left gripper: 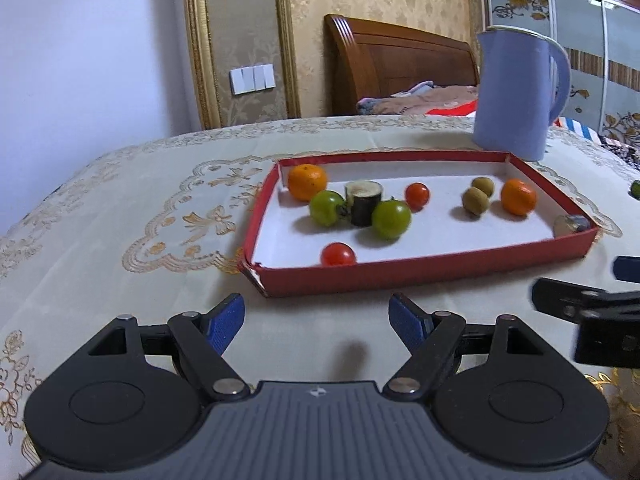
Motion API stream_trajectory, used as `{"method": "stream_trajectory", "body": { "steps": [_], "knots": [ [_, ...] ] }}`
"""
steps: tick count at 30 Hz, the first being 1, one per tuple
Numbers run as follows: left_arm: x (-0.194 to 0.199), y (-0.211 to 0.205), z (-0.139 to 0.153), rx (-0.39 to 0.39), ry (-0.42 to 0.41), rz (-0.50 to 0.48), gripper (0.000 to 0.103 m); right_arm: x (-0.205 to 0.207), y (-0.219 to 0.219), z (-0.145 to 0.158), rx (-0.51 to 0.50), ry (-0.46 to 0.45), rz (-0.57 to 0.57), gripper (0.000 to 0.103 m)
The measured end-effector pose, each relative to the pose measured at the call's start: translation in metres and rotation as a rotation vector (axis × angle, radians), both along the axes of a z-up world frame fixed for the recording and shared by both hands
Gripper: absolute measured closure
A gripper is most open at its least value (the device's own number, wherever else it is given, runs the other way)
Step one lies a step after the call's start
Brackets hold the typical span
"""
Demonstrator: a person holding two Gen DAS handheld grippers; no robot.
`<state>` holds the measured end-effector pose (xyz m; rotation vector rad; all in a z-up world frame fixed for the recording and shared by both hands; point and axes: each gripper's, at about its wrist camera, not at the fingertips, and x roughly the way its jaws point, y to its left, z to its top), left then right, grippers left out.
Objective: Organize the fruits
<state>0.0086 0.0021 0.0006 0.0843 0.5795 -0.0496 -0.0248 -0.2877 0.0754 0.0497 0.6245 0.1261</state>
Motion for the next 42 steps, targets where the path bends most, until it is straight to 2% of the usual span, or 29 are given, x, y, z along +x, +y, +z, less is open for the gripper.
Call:
{"method": "stream_trajectory", "body": {
  "steps": [6, 9, 21, 33, 42],
  "knots": [
    [0.003, 0.002, -0.004, -0.007, 0.025, 0.012, 0.024, 0.014, -0.002, -0.006, 0.033, 0.047, -0.025, 0.0],
    [0.005, 0.003, -0.006, 0.001, 0.033, 0.03, 0.024, 0.021, -0.002, -0.009, 0.01, 0.055, -0.046, 0.0],
    [0.009, 0.005, -0.01, -0.013, 0.064, 0.039, 0.024, 0.034, -0.001, -0.017, 0.03, 0.113, -0.018, 0.0],
    [0.01, -0.001, -0.013, 0.023, 0.068, 0.018, 0.024, 0.037, 0.005, -0.018, 0.031, 0.115, 0.013, 0.0],
    [0.011, 0.001, -0.012, 0.011, 0.071, 0.019, 0.024, 0.037, 0.008, -0.019, 0.018, 0.115, 0.03, 0.0]
  ]
}}
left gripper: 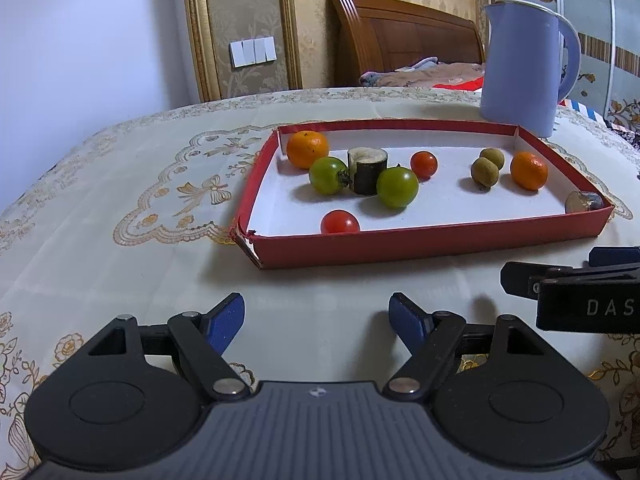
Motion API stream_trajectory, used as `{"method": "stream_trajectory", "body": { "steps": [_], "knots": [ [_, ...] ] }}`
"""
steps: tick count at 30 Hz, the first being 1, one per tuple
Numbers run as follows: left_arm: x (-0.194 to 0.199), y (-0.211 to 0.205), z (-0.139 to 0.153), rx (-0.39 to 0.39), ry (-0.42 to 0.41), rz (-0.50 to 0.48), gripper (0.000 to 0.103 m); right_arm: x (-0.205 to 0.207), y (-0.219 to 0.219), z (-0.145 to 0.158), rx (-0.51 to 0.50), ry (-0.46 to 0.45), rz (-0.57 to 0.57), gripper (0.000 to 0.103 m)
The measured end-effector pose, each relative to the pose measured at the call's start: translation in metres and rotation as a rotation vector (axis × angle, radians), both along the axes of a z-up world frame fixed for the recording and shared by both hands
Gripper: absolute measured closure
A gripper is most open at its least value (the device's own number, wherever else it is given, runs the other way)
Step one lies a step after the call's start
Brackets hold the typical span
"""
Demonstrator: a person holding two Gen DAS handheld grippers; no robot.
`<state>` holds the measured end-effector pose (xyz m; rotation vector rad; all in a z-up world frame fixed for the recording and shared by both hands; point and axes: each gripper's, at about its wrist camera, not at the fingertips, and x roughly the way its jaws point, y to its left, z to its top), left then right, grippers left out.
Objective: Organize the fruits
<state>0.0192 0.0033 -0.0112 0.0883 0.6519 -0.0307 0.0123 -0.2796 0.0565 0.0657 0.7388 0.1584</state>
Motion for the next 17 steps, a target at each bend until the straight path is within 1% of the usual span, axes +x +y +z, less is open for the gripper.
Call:
{"method": "stream_trajectory", "body": {
  "steps": [6, 10, 14, 17],
  "knots": [
    [-0.004, -0.007, 0.001, 0.047, -0.033, -0.006, 0.024, -0.001, 0.005, -0.001, -0.03, 0.001, 0.014, 0.0],
    [-0.003, -0.004, 0.001, 0.032, -0.022, -0.008, 0.024, -0.001, 0.005, -0.001, -0.032, 0.003, 0.014, 0.0],
    [0.0, -0.002, -0.001, 0.021, -0.01, -0.003, 0.024, -0.003, 0.012, -0.003, -0.1, 0.011, -0.006, 0.0],
    [0.001, -0.002, -0.002, 0.023, -0.001, 0.004, 0.022, -0.004, 0.015, -0.004, -0.114, 0.012, -0.013, 0.0]
  ]
}}
